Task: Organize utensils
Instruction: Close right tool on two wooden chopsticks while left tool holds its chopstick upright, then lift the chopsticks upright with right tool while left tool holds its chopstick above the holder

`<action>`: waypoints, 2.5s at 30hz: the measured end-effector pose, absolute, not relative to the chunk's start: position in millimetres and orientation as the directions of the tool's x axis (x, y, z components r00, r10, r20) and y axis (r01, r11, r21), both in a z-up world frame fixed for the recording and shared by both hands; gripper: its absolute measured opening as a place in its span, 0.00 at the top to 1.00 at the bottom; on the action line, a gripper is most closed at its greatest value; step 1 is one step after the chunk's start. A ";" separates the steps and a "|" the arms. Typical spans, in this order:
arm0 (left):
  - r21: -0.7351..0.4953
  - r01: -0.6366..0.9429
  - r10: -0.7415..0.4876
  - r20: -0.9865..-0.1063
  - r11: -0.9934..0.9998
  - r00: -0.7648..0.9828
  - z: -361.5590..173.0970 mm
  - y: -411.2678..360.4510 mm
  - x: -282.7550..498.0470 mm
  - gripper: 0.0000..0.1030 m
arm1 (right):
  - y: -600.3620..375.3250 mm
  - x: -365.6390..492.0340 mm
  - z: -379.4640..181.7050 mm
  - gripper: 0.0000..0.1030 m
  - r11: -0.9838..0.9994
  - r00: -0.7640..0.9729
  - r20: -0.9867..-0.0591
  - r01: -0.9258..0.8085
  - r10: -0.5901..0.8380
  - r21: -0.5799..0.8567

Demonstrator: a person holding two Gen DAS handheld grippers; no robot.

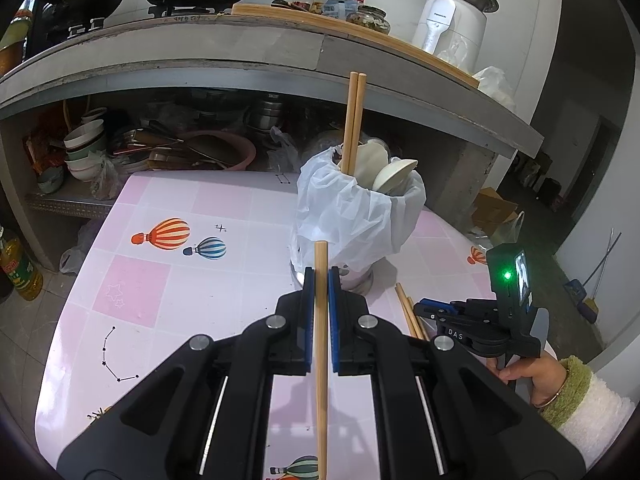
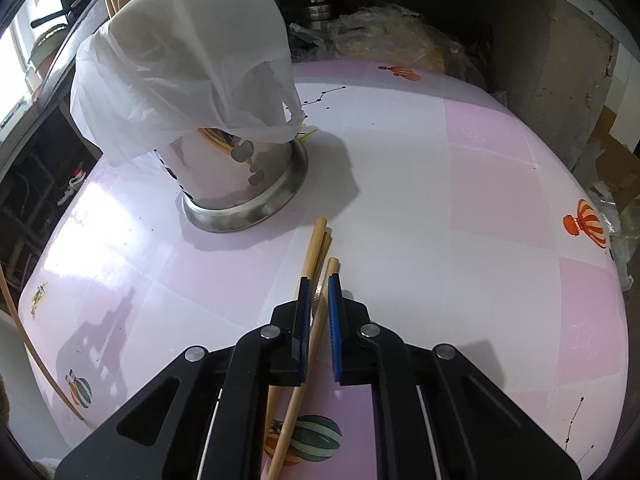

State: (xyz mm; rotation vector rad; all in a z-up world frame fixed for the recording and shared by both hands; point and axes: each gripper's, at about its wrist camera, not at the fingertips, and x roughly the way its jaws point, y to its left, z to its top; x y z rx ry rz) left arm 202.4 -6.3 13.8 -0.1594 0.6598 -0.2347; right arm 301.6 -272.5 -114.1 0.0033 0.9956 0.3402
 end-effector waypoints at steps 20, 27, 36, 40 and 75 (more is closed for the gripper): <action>-0.224 0.163 -0.267 -0.588 0.961 0.764 13.9 -6.9 201.2 0.94 | -255.7 304.3 -123.7 0.92 0.952 0.489 -0.844 -0.297 0.221 0.077; -0.224 0.165 -0.268 -0.589 0.961 0.762 15.1 -8.3 200.9 0.94 | -268.5 303.1 -118.2 0.94 0.959 0.493 -0.833 -0.244 0.250 0.144; -0.220 0.174 -0.272 -0.580 0.960 0.768 17.4 -12.6 197.8 0.94 | -300.0 267.5 -45.1 0.94 0.946 0.635 -0.701 -0.221 0.325 0.239; -0.223 0.181 -0.279 -0.575 0.958 0.769 18.5 -13.7 194.6 0.95 | -316.7 237.4 -7.5 0.94 0.939 0.706 -0.620 -0.222 0.341 0.264; -0.177 0.278 -0.327 -0.398 0.944 0.857 107.3 -36.0 166.0 0.95 | -357.0 145.1 45.5 0.94 0.902 0.843 -0.397 -0.212 0.364 0.376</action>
